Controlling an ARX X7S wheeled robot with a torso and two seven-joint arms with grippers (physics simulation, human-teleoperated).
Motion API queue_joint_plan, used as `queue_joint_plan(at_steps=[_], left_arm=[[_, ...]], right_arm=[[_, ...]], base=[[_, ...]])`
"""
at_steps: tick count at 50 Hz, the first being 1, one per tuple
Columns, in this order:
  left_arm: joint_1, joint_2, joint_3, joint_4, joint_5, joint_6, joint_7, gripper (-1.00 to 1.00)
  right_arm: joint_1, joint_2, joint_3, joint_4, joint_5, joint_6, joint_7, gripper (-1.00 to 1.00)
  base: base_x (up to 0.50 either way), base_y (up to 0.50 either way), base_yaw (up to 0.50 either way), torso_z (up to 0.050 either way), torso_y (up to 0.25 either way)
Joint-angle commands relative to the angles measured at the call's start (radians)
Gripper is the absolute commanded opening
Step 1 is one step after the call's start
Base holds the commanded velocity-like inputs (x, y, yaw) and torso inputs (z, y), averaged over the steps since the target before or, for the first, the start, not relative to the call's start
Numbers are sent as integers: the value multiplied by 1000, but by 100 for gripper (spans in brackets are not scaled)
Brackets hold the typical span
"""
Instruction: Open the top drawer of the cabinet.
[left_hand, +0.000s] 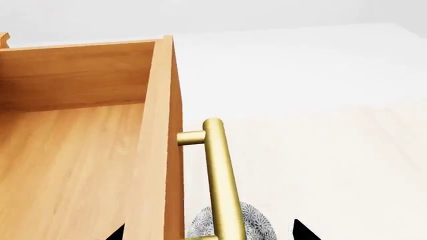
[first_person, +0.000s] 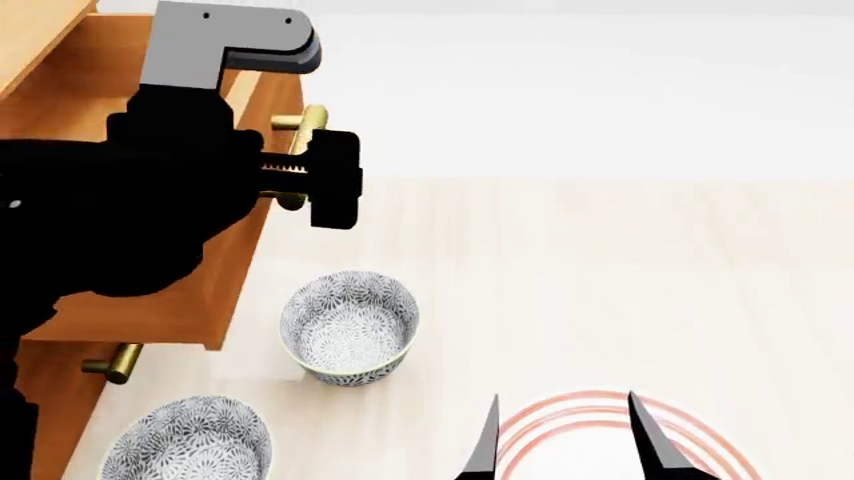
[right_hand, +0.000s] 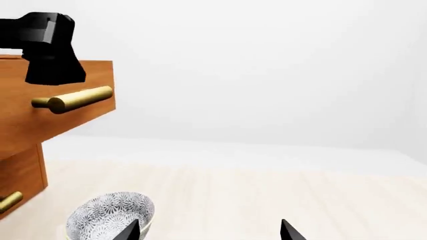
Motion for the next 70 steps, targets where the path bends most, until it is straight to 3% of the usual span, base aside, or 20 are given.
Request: queue_joint_plan(at_steps=[1, 12, 18, 43, 51, 70], left_arm=[[25, 39, 183, -13, -465, 93, 7, 100], [-36, 39, 355, -11, -659, 209, -69, 100], [-57, 30, 404, -13, -694, 241, -75, 100], [-116, 6, 441, 5, -773, 266, -111, 100], [-112, 12, 366, -1, -881, 316, -105, 100], [-260, -1, 415, 46, -947, 280, -242, 100]], right_arm=[[0, 7, 1, -7, 8, 3, 1, 100], [-3, 9, -2, -2, 8, -4, 1, 100], [-18, 13, 1, 11, 5, -28, -4, 100], [-16, 22, 1, -4, 15, -15, 5, 100], [-16, 22, -2, -2, 15, -17, 7, 100], [-23, 40, -3, -57, 19, 9, 26, 100]], base=[[0, 0, 0, 0, 0], [0, 0, 0, 0, 4], [0, 0, 0, 0, 8], [0, 0, 0, 0, 6], [0, 0, 0, 0, 4], [0, 0, -2, 0, 2]])
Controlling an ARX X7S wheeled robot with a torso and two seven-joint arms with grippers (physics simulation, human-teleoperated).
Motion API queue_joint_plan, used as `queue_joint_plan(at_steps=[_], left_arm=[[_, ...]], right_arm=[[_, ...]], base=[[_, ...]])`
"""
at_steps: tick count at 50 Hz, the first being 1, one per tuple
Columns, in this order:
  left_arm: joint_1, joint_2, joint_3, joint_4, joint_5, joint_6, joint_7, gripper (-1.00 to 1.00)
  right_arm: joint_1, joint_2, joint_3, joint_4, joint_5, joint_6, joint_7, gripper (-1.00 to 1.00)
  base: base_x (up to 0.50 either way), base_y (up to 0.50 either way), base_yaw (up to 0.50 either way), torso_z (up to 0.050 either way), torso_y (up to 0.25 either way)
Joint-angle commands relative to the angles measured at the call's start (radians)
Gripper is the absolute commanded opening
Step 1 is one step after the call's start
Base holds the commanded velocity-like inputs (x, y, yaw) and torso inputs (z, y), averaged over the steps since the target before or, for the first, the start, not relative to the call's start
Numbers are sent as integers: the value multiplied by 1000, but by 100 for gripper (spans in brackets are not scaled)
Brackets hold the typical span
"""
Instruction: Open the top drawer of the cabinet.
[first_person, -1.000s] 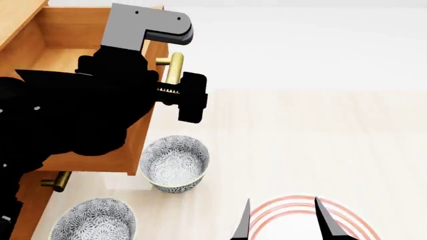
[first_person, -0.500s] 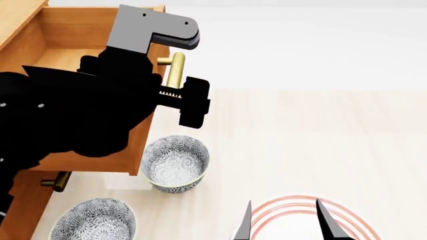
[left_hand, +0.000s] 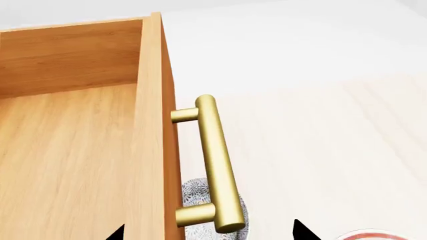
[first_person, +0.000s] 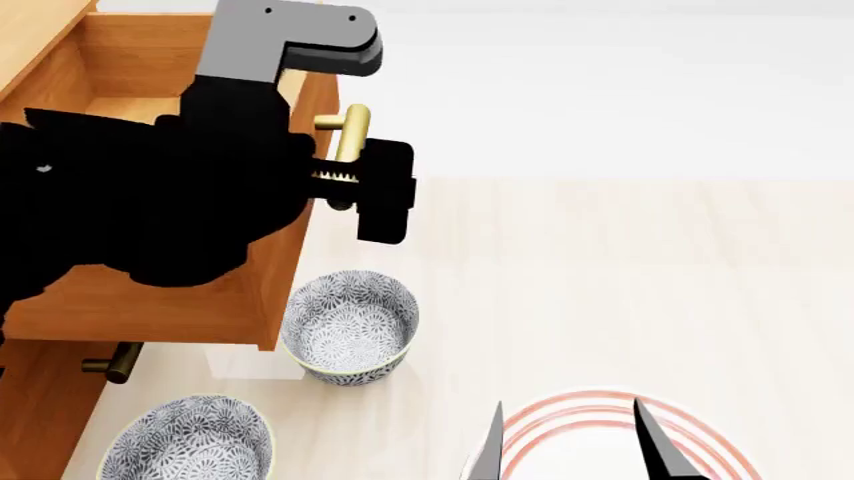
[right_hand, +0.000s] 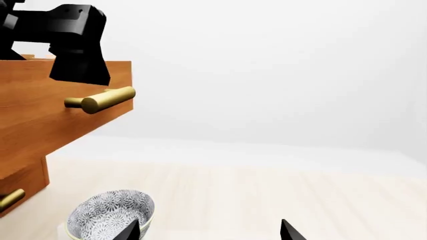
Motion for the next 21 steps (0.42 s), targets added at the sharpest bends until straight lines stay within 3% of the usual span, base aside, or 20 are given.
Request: queue_joint_plan(at_steps=[1, 21], left_arm=[[-110, 75, -13, 178, -325, 64, 39, 100], [-385, 32, -13, 111, -399, -22, -51, 100]], right_arm=[[0, 11, -6, -33, -1, 20, 12, 100], [8, 19, -18, -62, -1, 40, 21, 100]], base=[[0, 0, -3, 0, 10], [0, 0, -1, 1, 2]])
